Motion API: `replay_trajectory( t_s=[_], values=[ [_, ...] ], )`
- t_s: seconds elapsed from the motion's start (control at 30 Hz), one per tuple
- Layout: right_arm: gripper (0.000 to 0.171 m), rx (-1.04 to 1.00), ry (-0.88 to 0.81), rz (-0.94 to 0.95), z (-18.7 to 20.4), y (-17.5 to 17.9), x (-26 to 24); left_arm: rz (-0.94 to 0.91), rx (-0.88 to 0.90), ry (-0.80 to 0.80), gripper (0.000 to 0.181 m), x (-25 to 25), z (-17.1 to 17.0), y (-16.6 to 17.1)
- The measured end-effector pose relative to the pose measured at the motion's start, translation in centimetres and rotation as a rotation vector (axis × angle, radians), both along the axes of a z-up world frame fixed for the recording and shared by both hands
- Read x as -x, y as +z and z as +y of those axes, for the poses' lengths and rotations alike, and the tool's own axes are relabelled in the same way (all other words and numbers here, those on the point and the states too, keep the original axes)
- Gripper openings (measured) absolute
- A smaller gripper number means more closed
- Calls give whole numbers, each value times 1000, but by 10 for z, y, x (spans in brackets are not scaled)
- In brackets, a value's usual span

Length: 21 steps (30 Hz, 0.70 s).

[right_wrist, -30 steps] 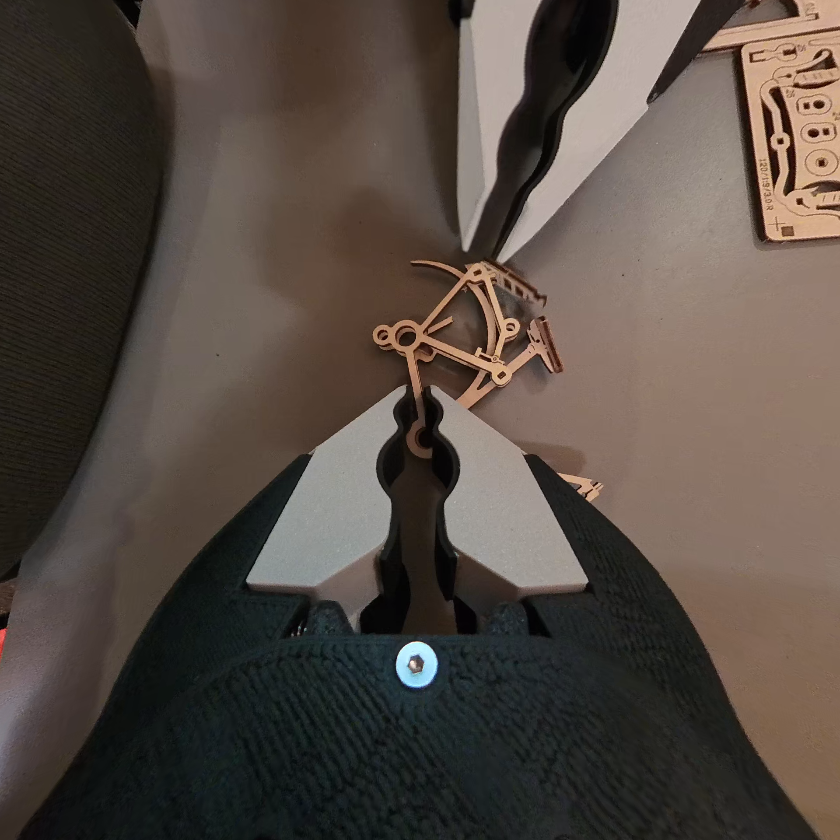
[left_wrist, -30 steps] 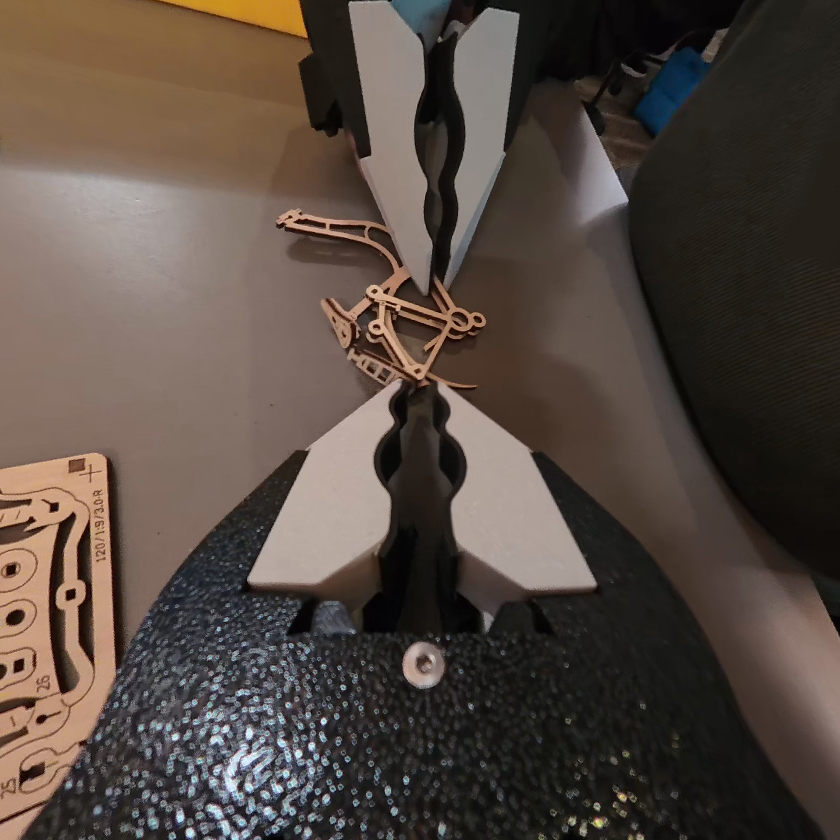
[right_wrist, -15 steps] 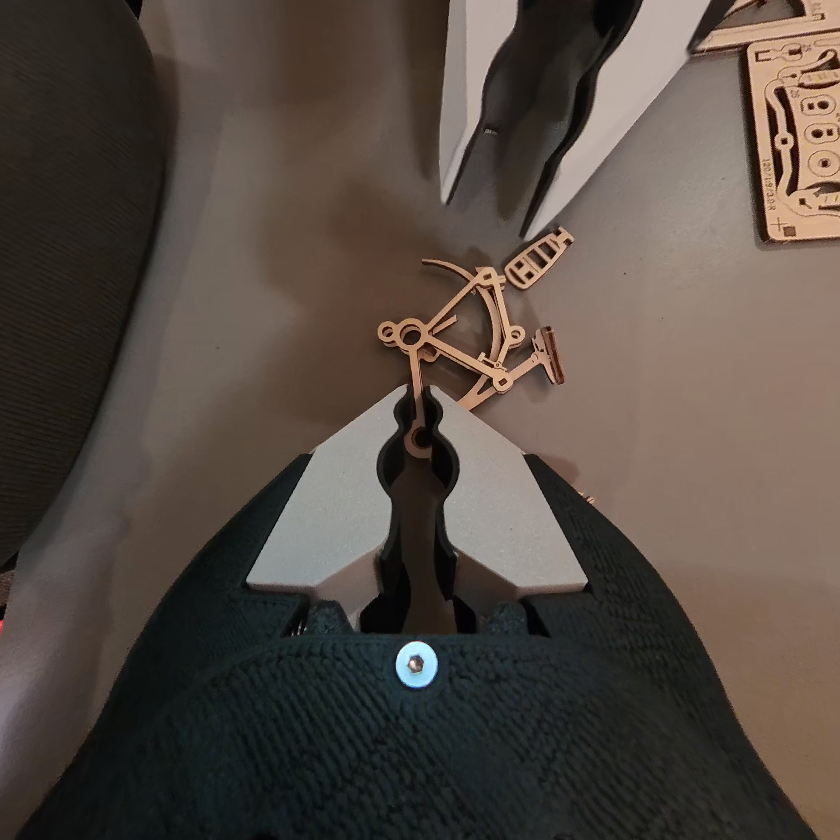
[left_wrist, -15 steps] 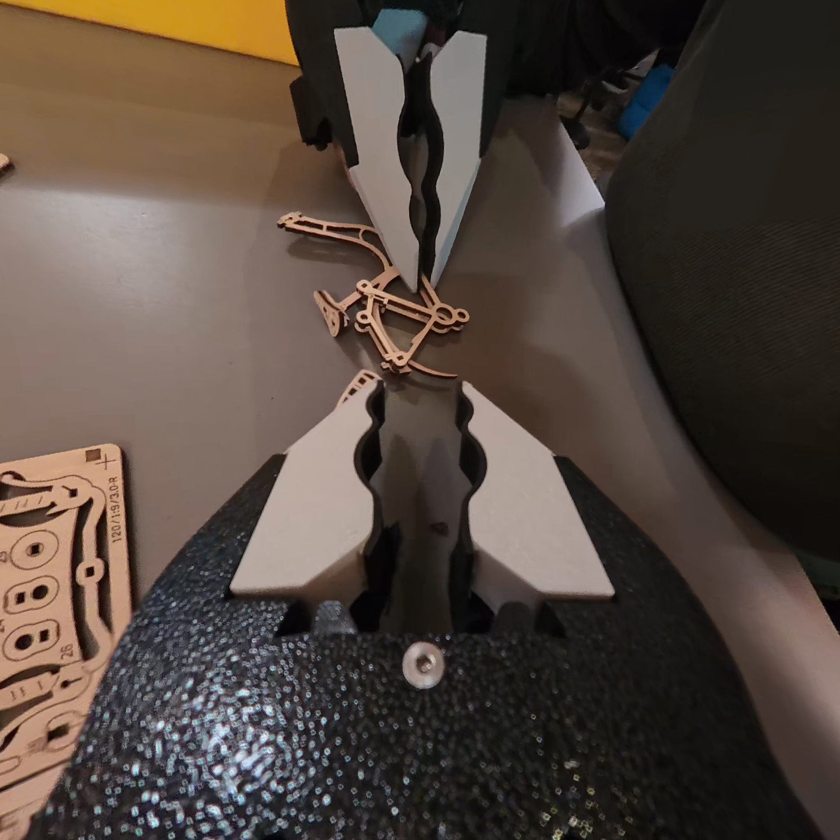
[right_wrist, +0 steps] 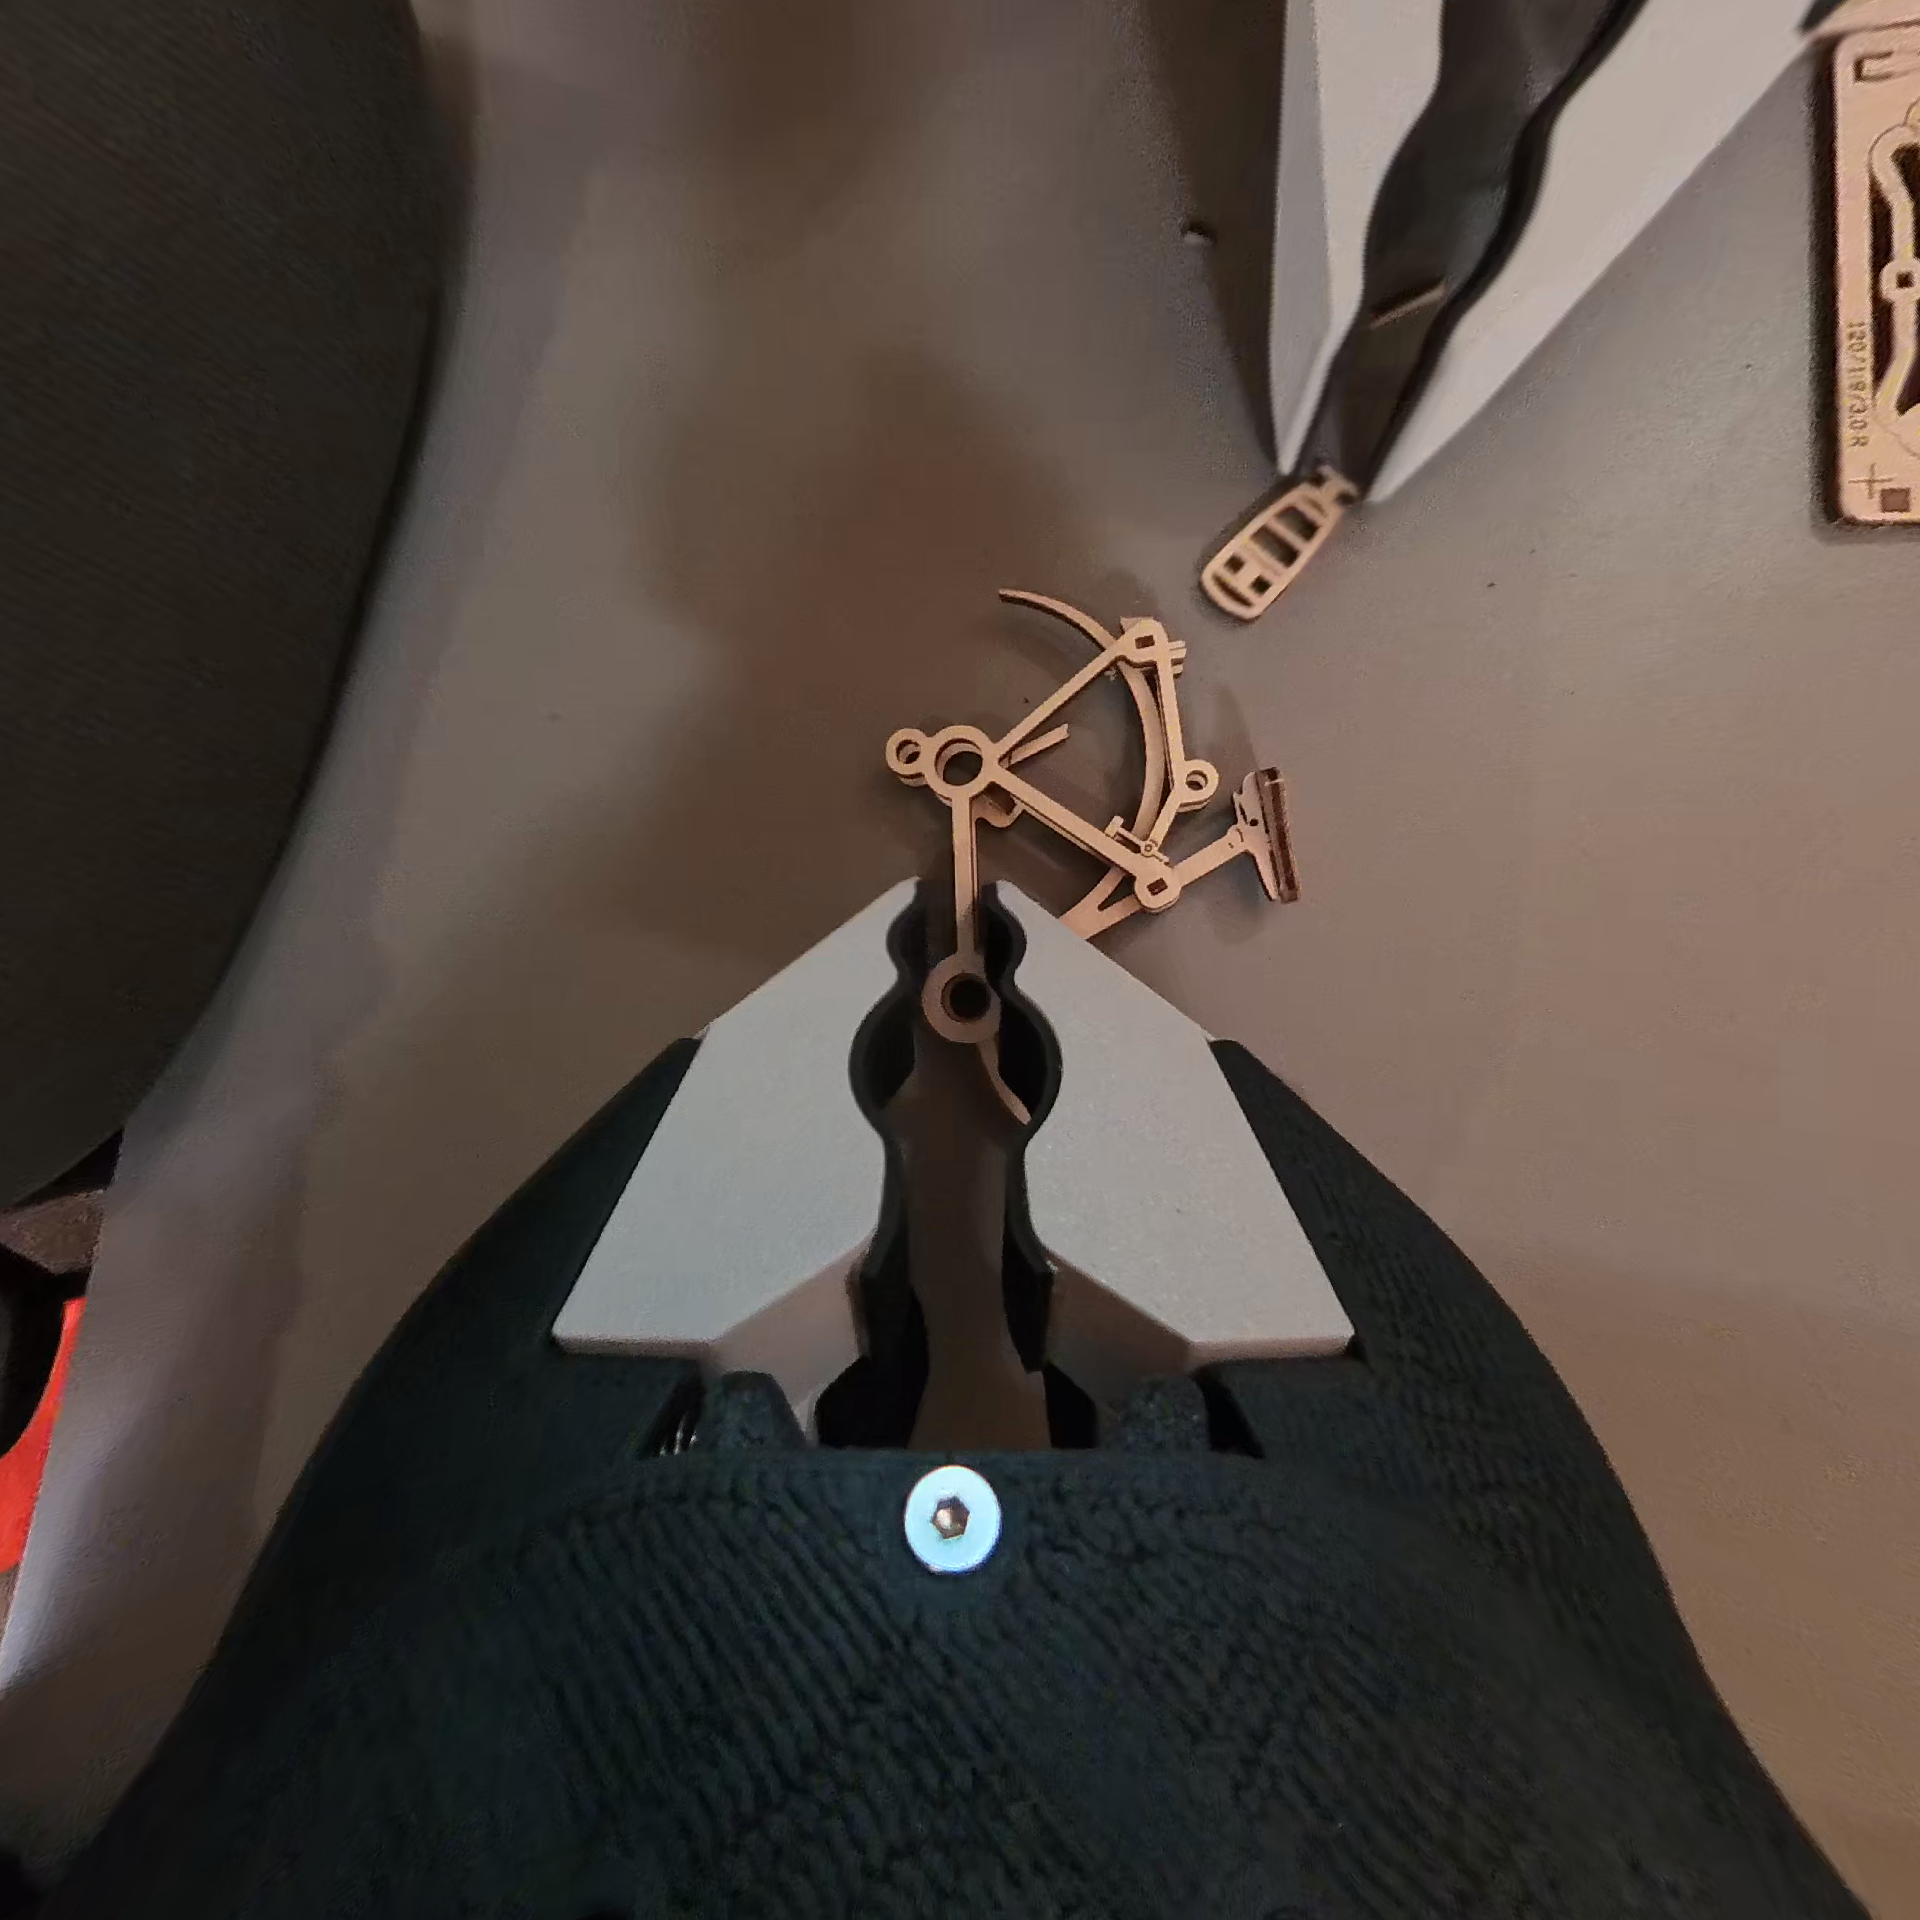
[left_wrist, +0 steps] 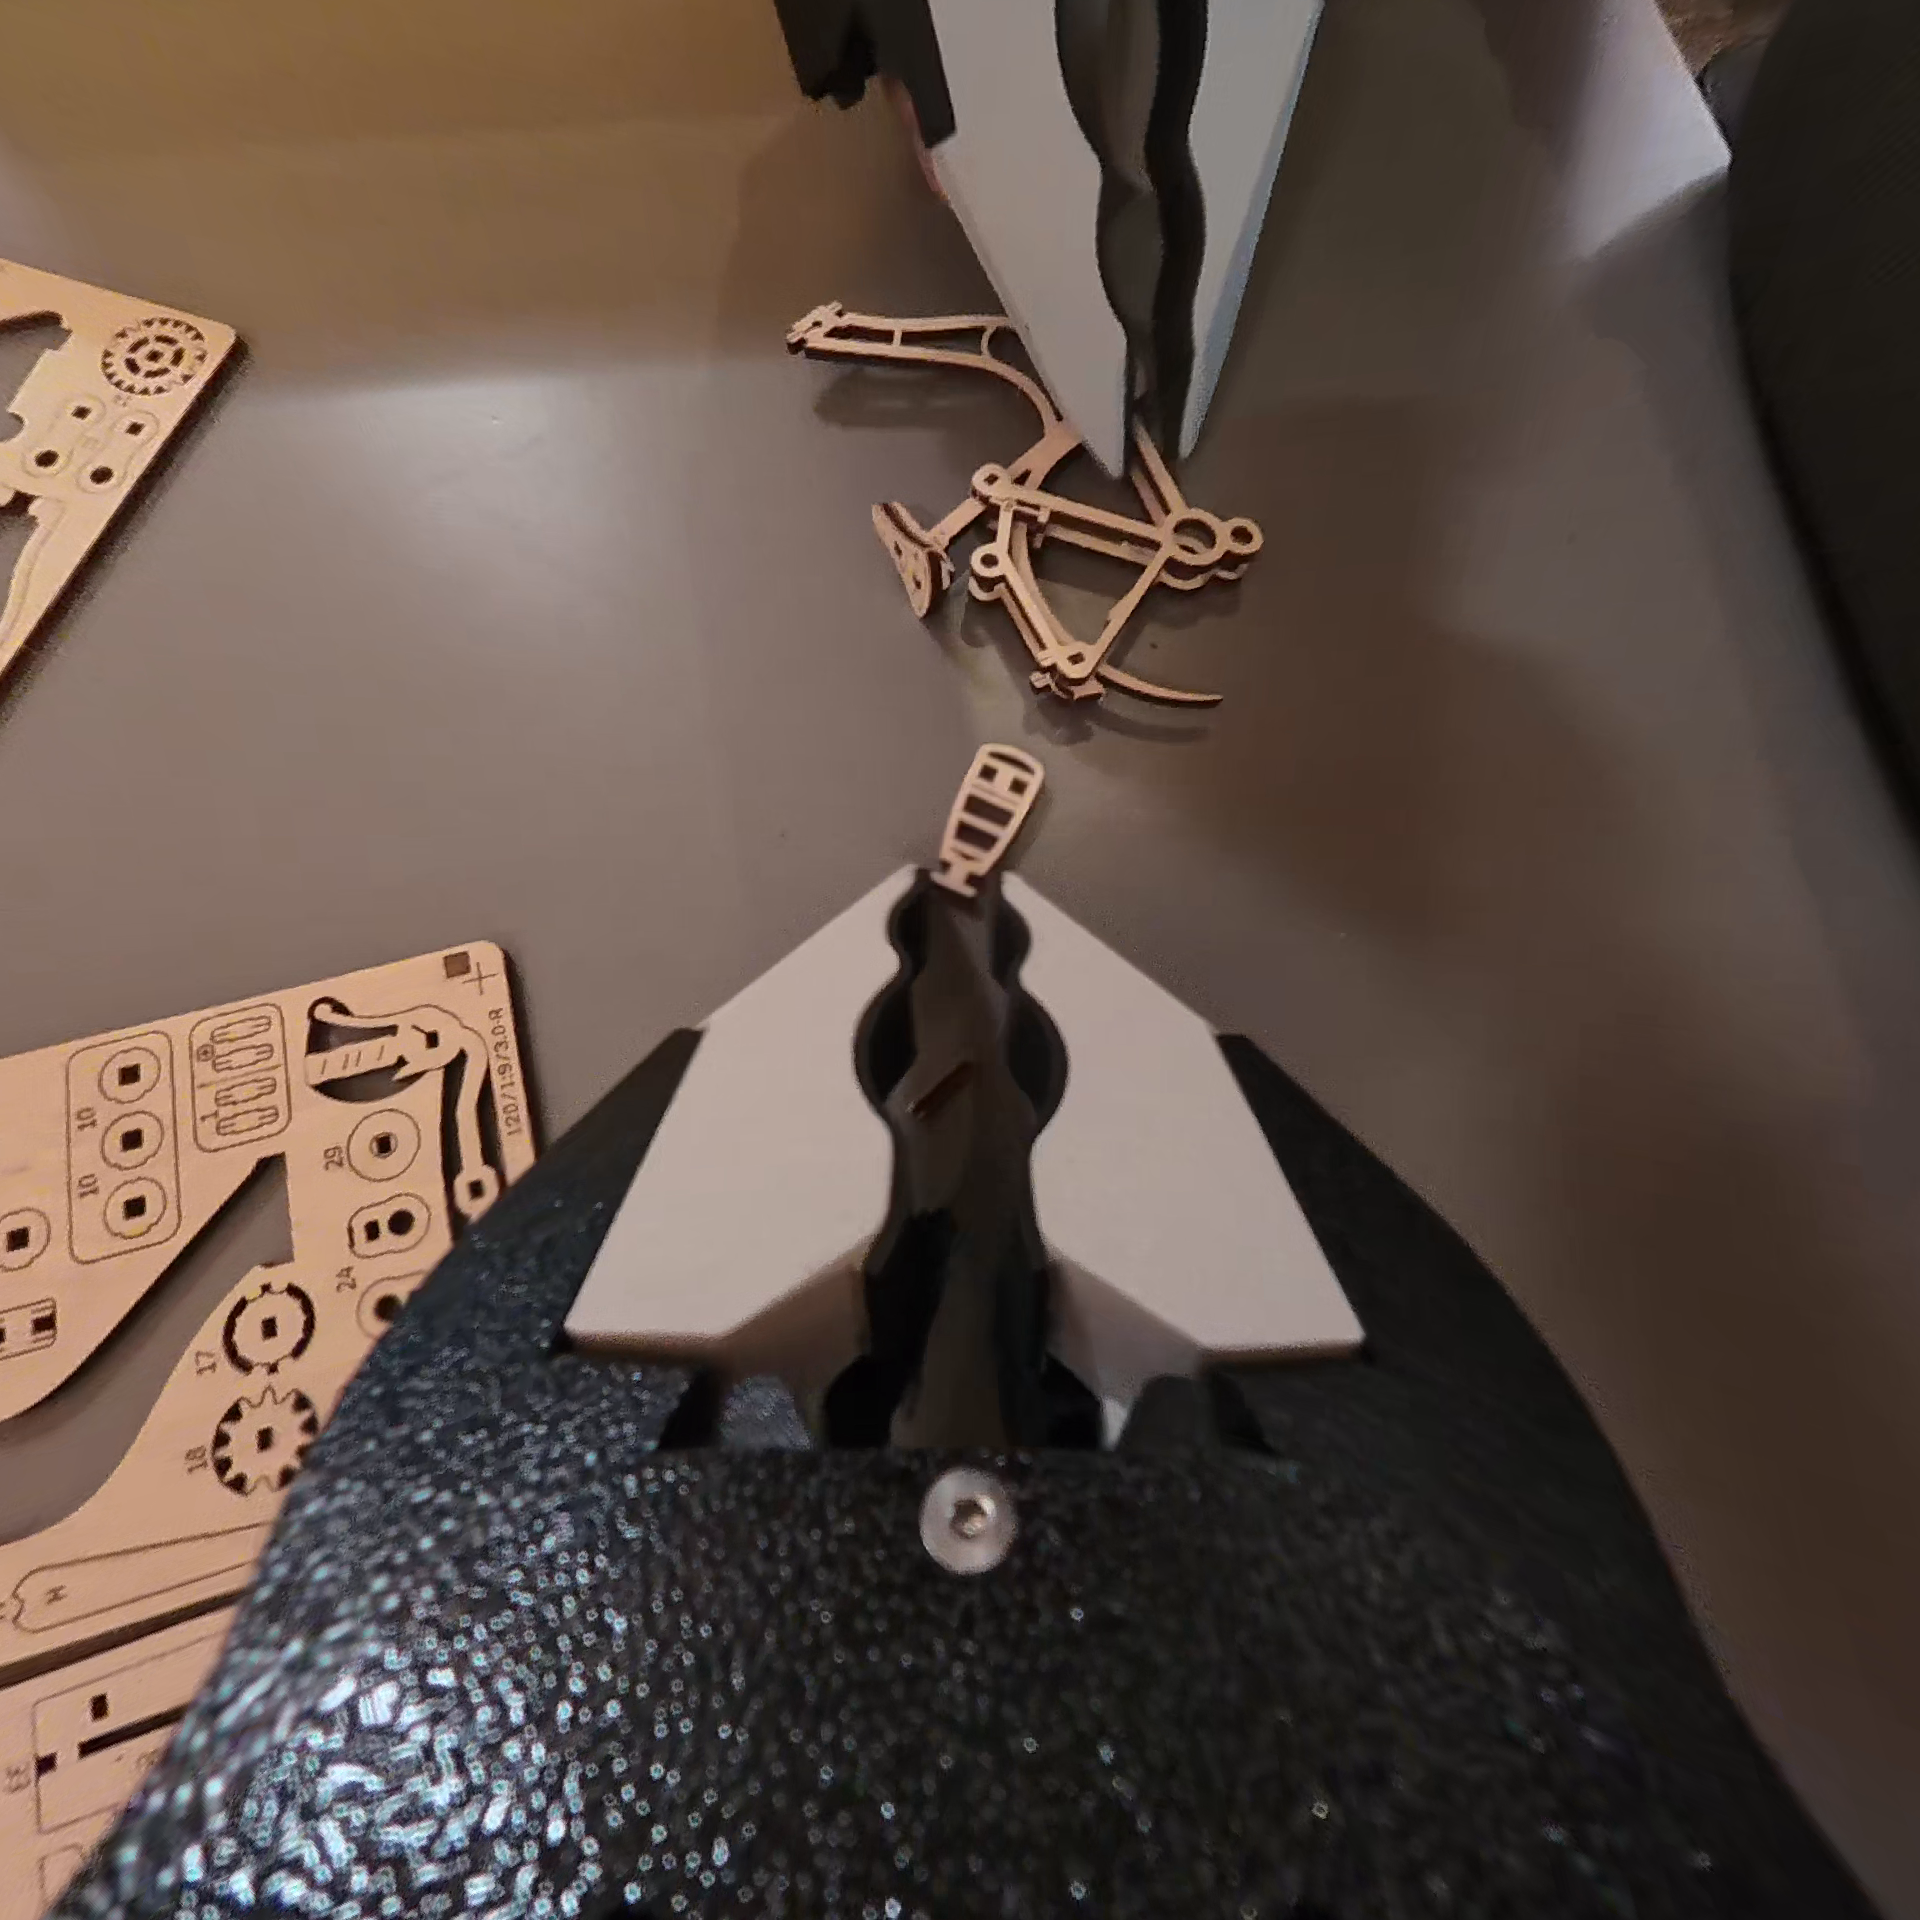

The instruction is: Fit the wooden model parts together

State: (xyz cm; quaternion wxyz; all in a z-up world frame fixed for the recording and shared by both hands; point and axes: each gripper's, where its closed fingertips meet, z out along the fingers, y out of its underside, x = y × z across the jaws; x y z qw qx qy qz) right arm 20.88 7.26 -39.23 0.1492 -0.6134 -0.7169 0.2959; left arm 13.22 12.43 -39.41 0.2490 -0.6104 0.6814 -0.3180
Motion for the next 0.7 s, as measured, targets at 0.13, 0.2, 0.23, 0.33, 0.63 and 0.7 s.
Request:
replay_trajectory(
  t_s=[0.13, 0.2, 0.23, 0.33, 0.63, 0.7],
  values=[
    [12, 31, -18, 57, 3, 10, 3, -20, 17, -5, 4, -1, -3, 0],
    [14, 28, -40, 118, 9, 17, 7, -27, 2, -2, 0, -1, -3, 0],
    [16, 5, -57, 165, 14, 21, 11, -30, 0, -1, 0, -1, -4, 0],
    [24, -225, -192, 408, 52, 42, 22, -42, 5, 26, 0, 2, -6, 0],
    [15, -943, -495, 659, 118, 88, -17, -287, -437, 186, 0, -1, 18, 31],
    [14, -958, -527, 624, 124, 86, -18, -323, -553, 166, 0, -2, 21, 35]
  ],
)
